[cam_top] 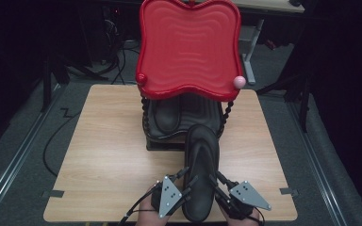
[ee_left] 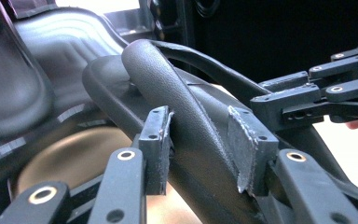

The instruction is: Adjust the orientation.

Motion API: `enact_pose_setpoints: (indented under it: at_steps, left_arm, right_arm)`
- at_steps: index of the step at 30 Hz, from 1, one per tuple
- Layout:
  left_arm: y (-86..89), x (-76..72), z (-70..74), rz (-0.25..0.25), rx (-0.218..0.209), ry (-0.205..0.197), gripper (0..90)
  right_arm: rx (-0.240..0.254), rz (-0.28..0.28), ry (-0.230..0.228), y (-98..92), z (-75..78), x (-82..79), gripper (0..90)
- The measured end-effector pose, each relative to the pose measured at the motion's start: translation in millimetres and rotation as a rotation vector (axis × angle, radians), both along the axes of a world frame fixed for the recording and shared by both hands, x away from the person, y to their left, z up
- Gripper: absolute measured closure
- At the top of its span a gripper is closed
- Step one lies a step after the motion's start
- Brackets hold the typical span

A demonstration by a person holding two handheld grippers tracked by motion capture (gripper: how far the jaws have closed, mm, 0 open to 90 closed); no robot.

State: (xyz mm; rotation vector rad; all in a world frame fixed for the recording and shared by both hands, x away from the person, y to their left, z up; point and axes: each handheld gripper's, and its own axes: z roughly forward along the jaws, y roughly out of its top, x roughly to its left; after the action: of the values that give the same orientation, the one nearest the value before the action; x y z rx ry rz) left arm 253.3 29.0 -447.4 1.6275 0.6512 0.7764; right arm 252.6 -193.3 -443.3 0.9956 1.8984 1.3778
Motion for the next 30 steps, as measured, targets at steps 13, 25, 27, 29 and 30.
enact_pose_setpoints:
  at_steps: [13,25,27,29,30]
  left_arm:
    - [0.7,100.5,4.2,0.121,0.012,0.027,64.5]
    - [-15.5,116.7,18.8,0.169,-0.028,0.044,66.1]
    - [-18.2,115.8,19.7,0.180,-0.035,0.039,67.3]
    - [-18.9,116.1,19.8,0.183,-0.044,0.045,67.4]
    - [-18.9,115.8,19.7,0.185,-0.041,0.045,67.4]
  right_arm:
    - [0.018,-0.103,-0.062,22.0,22.7,89.0,71.5]
    - [0.042,-0.139,-0.051,14.2,25.9,128.2,60.1]
    - [0.053,-0.137,-0.054,8.7,25.2,124.0,57.3]
    - [0.052,-0.133,-0.063,3.8,24.4,118.3,57.3]
    - [0.050,-0.127,-0.062,1.5,24.2,114.7,57.2]
